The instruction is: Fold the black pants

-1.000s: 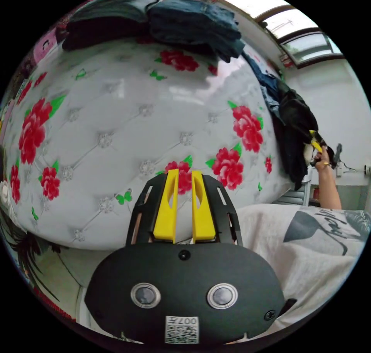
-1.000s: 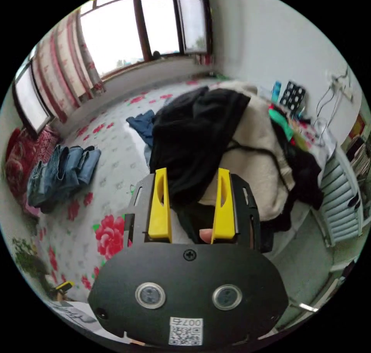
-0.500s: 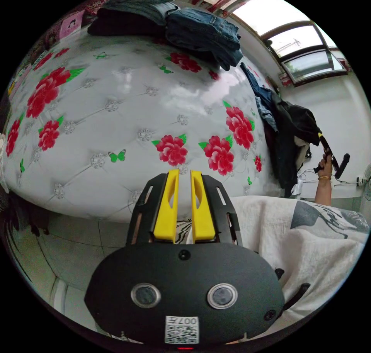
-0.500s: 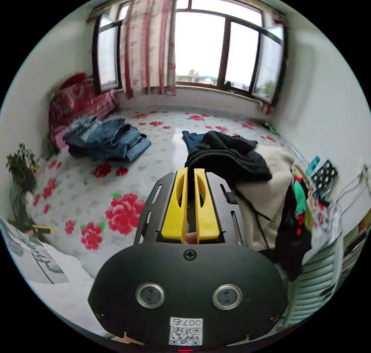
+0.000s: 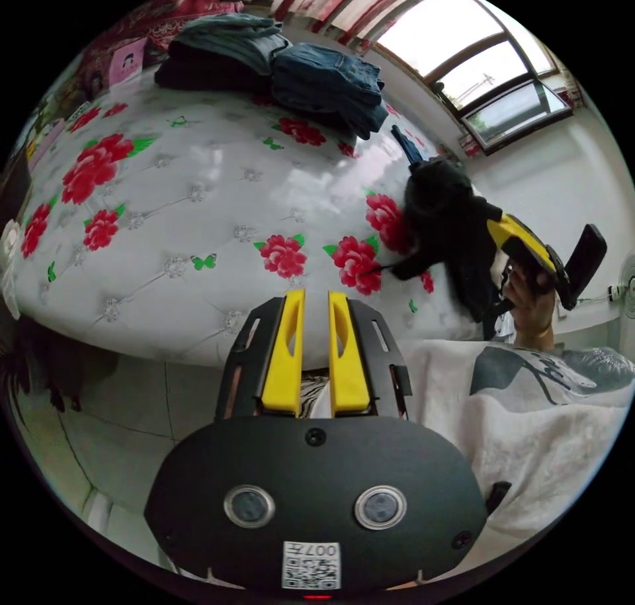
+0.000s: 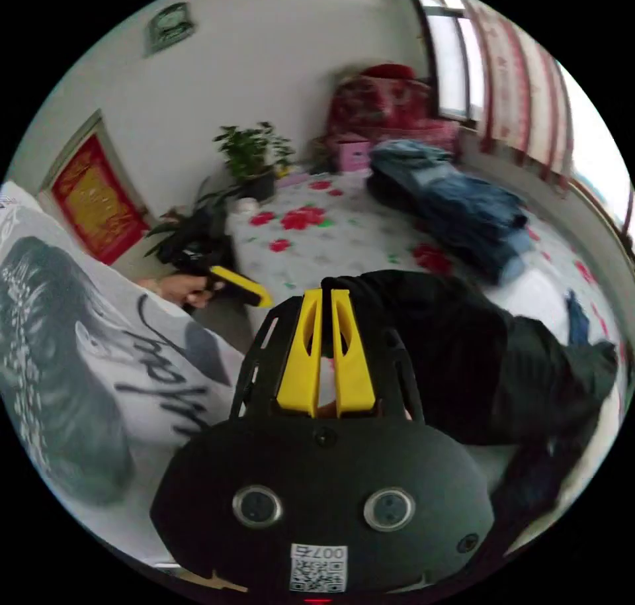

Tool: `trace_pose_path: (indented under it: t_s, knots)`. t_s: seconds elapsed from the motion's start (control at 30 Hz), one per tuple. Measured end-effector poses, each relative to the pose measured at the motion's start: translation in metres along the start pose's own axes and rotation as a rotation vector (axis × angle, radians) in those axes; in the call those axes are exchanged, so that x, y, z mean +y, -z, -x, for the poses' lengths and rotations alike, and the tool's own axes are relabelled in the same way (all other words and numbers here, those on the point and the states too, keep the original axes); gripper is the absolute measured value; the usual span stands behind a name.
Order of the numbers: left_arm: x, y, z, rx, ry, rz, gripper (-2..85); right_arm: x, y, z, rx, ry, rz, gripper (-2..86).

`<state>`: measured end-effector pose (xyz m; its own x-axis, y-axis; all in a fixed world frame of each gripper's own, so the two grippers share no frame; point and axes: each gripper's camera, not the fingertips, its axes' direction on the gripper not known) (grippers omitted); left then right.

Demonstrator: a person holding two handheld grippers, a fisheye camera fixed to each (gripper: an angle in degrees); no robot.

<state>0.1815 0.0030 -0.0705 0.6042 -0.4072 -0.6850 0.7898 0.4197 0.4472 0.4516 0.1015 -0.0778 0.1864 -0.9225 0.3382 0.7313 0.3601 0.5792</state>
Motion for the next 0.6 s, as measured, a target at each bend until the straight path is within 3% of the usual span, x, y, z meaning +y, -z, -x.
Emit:
trace_pose_path:
  t_s: [0.13,0.17,0.23,0.33,0.4,0.6]
  knots:
    - [0.016,0.032,0.031,-0.029,0.137,-0.072,3.8,-0.044,-0.053,0.042,-0.333,0.213,0.085,1.2]
    - [0.021,0.042,0.041,-0.104,0.200,-0.079,1.0,-0.051,-0.063,0.048,-0.388,0.266,0.132,1.6]
    - [0.033,0.058,0.055,-0.216,0.266,-0.107,1.0,-0.050,-0.063,0.042,-0.349,0.252,0.105,2.2]
    - [0.057,0.079,0.073,-0.204,0.361,-0.167,5.6,-0.025,-0.061,-0.003,-0.250,0.079,0.076,3.0]
    - [0.067,0.084,0.072,-0.227,0.385,-0.174,6.2,0.014,-0.064,-0.060,-0.190,-0.178,0.115,3.4]
    - [0.051,0.034,-0.005,-0.242,0.068,-0.021,6.7,0.130,-0.026,-0.165,-0.039,-0.731,0.071,4.7]
